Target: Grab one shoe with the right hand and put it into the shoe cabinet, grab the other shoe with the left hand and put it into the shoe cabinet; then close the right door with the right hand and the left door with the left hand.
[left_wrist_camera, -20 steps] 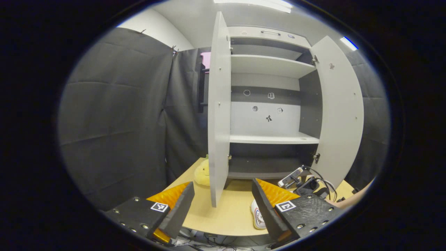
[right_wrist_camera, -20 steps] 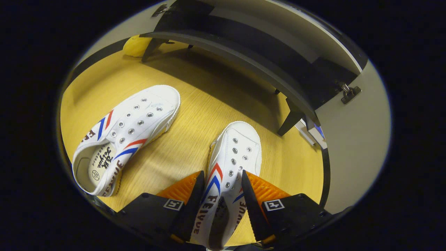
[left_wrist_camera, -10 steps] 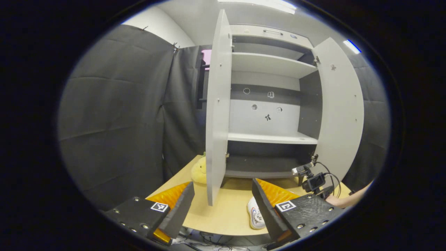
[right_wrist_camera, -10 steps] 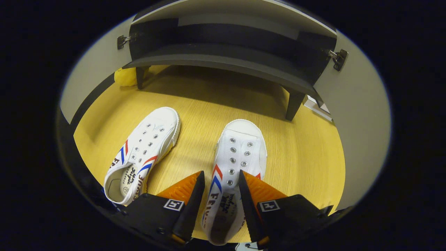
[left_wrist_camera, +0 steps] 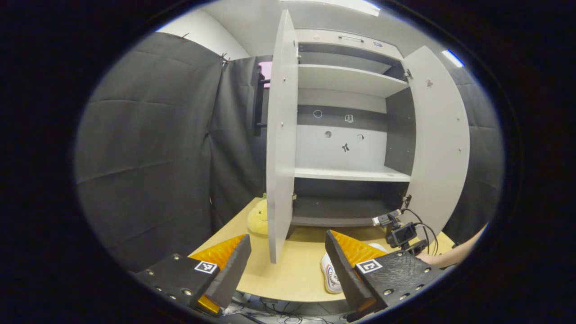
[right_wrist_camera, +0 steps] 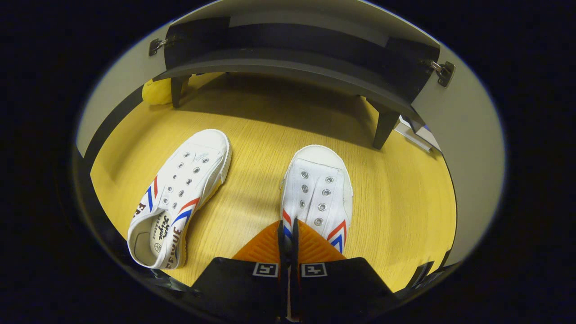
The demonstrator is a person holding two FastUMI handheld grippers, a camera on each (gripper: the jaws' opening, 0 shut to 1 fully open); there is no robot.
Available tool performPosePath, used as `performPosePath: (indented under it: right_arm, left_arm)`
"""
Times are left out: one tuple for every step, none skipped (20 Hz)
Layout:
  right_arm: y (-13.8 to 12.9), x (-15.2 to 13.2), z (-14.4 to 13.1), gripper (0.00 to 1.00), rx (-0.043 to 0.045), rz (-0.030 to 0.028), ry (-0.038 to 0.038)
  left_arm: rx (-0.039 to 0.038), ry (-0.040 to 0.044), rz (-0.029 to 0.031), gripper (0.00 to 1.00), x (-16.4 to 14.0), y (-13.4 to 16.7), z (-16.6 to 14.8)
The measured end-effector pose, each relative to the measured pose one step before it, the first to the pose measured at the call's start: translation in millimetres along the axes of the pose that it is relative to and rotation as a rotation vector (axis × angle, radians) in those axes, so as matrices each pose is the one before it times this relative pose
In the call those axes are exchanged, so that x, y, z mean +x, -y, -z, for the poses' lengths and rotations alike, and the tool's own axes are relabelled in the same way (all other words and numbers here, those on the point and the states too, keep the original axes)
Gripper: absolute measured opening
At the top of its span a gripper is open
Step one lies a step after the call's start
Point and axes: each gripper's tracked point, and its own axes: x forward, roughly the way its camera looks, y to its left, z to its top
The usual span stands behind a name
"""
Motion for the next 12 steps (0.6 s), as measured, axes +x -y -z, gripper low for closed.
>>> performPosePath:
  right_arm:
    - [-1.03,2.64,2.46,0.02,0.01923,-0.00853,-0.00398]
    - [0.6,-0.87,0.12,0.02,0.02353,-0.00536,0.00575]
    - [2.88,-4.01,-1.38,0.02,0.02105,0.00084,0.01898]
    - [4.82,-7.0,-2.44,0.02,0.02495,0.00822,0.01963]
    - [5.04,-9.48,-0.84,0.02,0.02357,0.00354,0.01002]
    - [1.92,-9.7,-0.42,0.0,0.02436,-0.00766,0.00356]
    - [0.84,-10.26,-2.97,0.0,0.01602,-0.00478,0.01956]
    - [2.29,-10.71,-4.33,0.02,0.00135,0.00032,0.02844]
    - [0.97,-11.86,-4.19,0.0,-0.00263,0.00006,0.02939]
    - [-0.88,-12.08,-6.2,0.02,-0.00498,-0.00549,0.0315]
    - [-2.89,-13.33,-5.56,0.02,-0.00167,-0.01063,0.02901]
    - [-3.22,-13.29,-7.69,0.02,0.00583,-0.01326,0.03025]
  left_arm:
    - [0.01063,-0.01252,0.0028,0.95,0.24,0.84,4.27]
    - [0.00726,-0.00479,0.00466,0.95,0.06,1.19,0.74]
    - [0.00503,0.00413,0.01126,0.95,-0.5,3.1,-2.3]
    - [0.00693,0.00857,0.01041,0.95,-0.88,3.09,-2.75]
    - [0.01176,0.01003,0.00657,0.95,0.05,1.66,-4.27]
    - [0.01742,0.01262,0.0057,0.94,-1.51,1.74,-2.31]
    - [0.01826,0.01078,0.00751,0.94,0.24,1.83,-2.11]
    - [0.0128,0.00486,0.01086,0.94,0.87,2.28,-0.5]
    - [0.0058,-0.00148,0.01356,0.94,0.47,3.2,1.61]
    - [-0.00016,-0.00552,0.01396,0.94,1.12,3.23,2.03]
    - [-0.00377,-0.00393,0.01391,0.94,1.19,3.66,2.01]
    - [-0.00426,-0.00158,0.01602,0.94,2.09,3.94,0.68]
